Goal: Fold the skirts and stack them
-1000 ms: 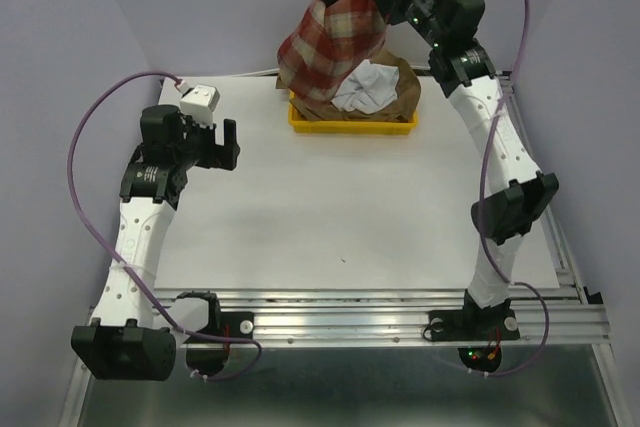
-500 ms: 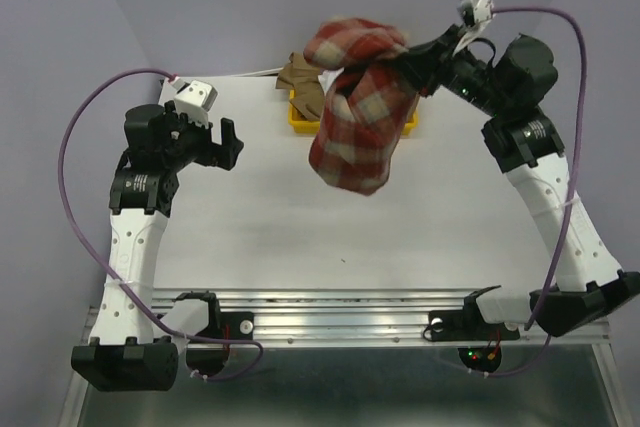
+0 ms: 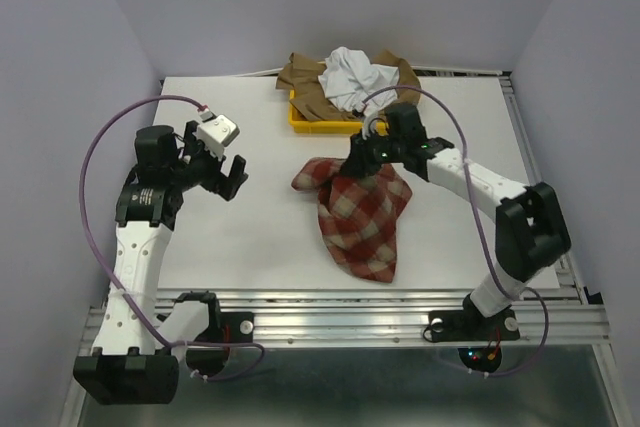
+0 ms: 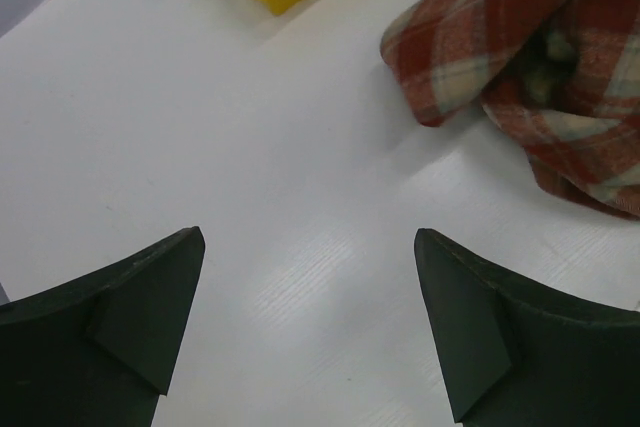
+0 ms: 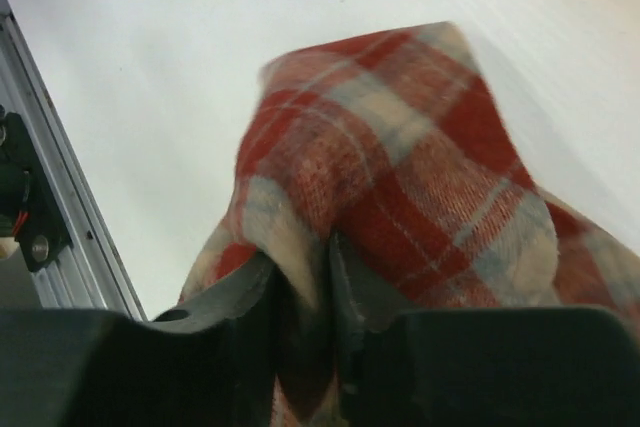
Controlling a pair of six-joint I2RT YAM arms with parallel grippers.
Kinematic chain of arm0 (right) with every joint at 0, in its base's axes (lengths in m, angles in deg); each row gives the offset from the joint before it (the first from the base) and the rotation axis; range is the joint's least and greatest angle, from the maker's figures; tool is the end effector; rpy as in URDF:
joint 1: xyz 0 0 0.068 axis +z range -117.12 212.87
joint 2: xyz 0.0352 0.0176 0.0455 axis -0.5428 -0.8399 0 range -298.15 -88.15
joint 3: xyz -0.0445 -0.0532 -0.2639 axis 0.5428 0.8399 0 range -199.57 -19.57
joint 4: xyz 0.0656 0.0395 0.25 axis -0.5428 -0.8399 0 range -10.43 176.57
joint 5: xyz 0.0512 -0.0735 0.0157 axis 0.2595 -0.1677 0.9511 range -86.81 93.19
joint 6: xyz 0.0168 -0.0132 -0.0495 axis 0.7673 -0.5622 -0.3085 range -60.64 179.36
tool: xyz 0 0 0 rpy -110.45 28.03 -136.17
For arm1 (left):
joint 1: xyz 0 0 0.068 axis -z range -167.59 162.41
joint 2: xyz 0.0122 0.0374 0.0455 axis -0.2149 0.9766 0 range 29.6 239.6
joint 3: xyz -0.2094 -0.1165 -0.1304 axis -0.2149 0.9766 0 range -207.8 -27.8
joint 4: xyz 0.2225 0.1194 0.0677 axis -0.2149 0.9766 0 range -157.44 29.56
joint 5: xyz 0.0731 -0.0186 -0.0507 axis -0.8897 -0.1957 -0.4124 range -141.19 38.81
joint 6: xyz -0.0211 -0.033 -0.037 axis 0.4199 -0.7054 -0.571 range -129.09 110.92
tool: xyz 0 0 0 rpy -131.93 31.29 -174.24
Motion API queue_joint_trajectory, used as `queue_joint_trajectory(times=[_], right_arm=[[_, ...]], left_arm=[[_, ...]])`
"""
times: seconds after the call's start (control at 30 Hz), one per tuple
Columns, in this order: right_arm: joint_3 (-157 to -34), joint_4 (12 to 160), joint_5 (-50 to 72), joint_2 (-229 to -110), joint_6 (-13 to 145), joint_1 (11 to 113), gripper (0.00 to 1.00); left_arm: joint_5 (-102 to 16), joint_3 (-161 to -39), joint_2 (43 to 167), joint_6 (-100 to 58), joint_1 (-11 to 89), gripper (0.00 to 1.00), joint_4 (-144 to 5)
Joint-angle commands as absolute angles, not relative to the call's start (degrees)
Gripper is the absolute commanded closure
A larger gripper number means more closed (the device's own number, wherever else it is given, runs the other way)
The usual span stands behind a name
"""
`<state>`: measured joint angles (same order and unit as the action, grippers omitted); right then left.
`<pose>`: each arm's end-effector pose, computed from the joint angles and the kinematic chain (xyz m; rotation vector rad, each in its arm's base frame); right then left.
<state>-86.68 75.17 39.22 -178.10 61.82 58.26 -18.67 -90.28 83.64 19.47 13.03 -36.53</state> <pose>0.3107 0.1705 0.2799 -0.7937 2.0441 0.9571 0.1943 -0.0212 0.3828 0.8239 1.7180 -0.2274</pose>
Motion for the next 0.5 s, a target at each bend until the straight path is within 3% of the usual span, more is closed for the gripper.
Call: queue_joint_trajectory(times=[0.0,0.03,0.07,0.1,0.3,0.47], right_arm=[[-95.1,84.2,38.7,-184.7,67.2,64.3,0.68],[-97.4,85.9,37.9,-186.4,69.2,64.9,0.43],[-97.4,85.9,37.7,-187.2,70.3,64.9,0.32],[-101.9,85.2,35.1,-188.2,70.2,64.9,0.07],[-103.8,73.5,33.9,-185.2,66.0,57.8,0.01],[-98.3,64.4,34.5,-181.3,60.0,44.9,0.16]], left_arm=[[-15.5,-88.1,83.5,25.9,12.9,0.02,-34.2],[-14.2,-87.6,83.7,27.3,13.3,0.02,-33.6],[-14.0,-87.4,83.8,27.8,14.2,0.02,-33.1],[-15.2,-87.0,84.3,28.3,19.3,0.02,-32.4],[-24.6,-85.8,86.8,29.2,35.3,0.04,-33.4],[-29.9,-85.2,94.3,32.1,50.9,0.09,-33.8]])
